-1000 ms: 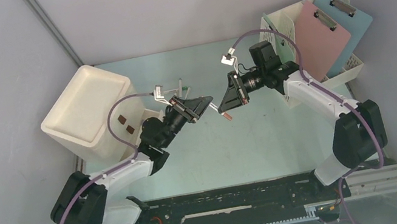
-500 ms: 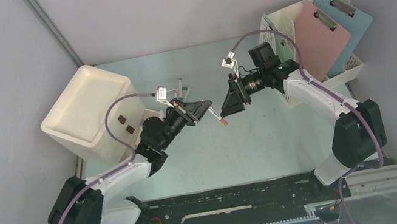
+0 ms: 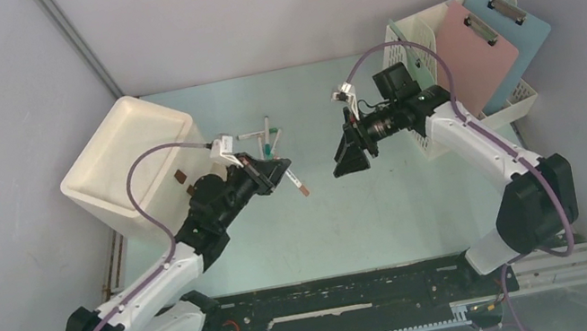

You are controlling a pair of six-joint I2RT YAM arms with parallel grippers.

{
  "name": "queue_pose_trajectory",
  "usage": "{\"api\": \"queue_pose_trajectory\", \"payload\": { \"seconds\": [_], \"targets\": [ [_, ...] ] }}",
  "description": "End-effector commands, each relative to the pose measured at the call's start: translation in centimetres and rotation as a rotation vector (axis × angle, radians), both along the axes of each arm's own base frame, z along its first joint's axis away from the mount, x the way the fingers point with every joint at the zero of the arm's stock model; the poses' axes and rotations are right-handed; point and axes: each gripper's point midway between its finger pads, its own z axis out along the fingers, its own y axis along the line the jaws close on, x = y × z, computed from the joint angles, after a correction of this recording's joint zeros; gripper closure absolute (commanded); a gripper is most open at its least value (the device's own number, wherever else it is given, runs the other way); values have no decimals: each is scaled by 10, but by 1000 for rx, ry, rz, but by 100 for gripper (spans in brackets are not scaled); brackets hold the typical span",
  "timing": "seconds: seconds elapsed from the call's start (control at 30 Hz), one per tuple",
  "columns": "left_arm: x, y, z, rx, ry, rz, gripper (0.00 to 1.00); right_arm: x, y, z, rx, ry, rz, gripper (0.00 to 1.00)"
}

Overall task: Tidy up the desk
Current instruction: Place the stationery in the drawer.

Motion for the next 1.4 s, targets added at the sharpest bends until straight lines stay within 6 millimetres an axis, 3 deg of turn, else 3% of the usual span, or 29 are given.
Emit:
{"api": "queue_pose_trajectory", "payload": {
  "seconds": [0.0,0.7,1.1,1.37],
  "targets": [
    [-2,12,-7,158,-11,9,100,3,-9,21,15,-141,13,30],
    [-9,63,-10,513,8,116,100,23,-25,-4,-33,-135,-11,30],
    [-10,89,5,706,6,150,99,22,-26,-5,-42,-132,-4,30],
    [-8,114,-6,829,24,225,98,24,-26,-8,-49,-127,-6,30]
  ]
}}
